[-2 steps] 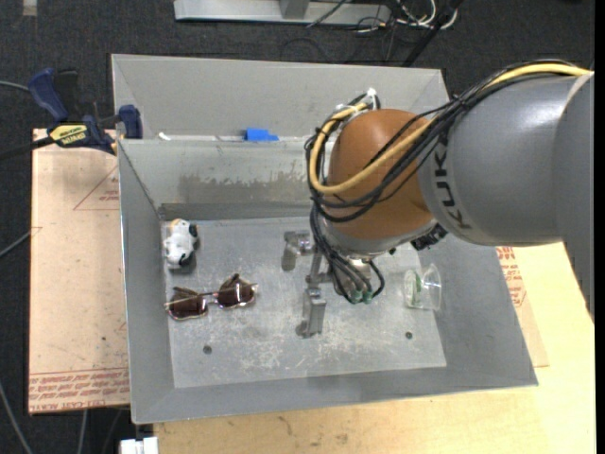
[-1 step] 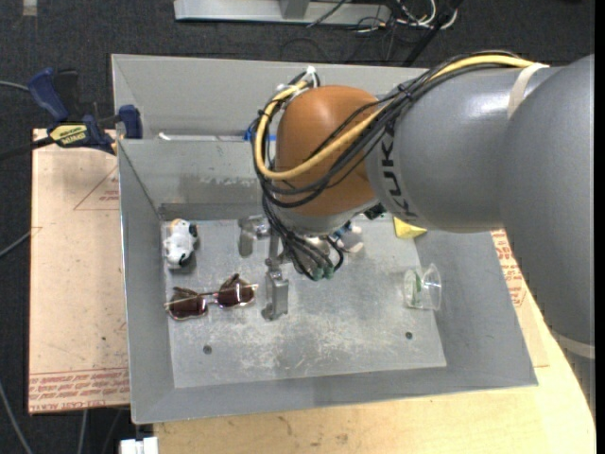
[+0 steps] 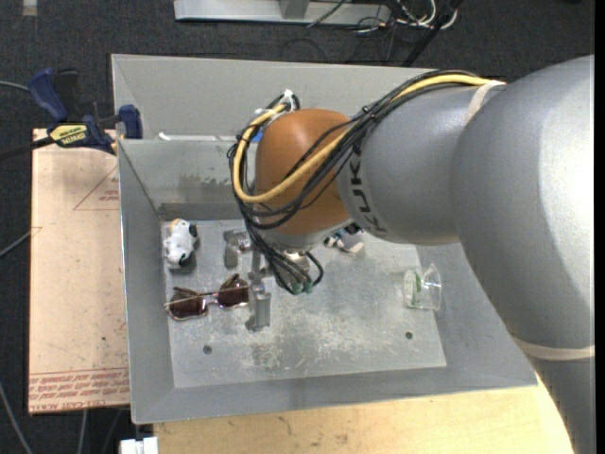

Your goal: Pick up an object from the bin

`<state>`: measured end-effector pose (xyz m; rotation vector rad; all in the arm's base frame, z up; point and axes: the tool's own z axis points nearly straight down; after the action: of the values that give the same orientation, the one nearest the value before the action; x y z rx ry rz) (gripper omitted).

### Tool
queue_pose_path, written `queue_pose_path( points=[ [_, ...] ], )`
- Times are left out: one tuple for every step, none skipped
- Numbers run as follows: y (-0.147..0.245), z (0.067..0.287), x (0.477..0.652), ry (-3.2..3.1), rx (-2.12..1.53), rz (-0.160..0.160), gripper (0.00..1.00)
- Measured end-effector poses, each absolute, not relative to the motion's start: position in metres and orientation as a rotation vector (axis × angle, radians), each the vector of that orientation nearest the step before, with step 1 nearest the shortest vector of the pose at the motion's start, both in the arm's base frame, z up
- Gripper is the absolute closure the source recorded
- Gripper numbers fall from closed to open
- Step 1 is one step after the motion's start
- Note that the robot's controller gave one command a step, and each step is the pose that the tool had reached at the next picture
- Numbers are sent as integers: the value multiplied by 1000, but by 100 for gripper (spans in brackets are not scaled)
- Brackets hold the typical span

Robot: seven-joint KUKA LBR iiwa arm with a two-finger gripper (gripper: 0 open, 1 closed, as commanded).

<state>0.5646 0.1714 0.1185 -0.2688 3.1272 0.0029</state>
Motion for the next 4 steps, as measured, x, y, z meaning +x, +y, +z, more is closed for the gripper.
queue_pose_path(
  points=[
    [215, 68, 543, 3113, -431, 2, 0],
    [218, 71, 551, 3106, -443, 4, 100],
    [218, 71, 551, 3106, -443, 4, 100],
    [218, 72, 551, 3107, -442, 3, 100]
  ],
)
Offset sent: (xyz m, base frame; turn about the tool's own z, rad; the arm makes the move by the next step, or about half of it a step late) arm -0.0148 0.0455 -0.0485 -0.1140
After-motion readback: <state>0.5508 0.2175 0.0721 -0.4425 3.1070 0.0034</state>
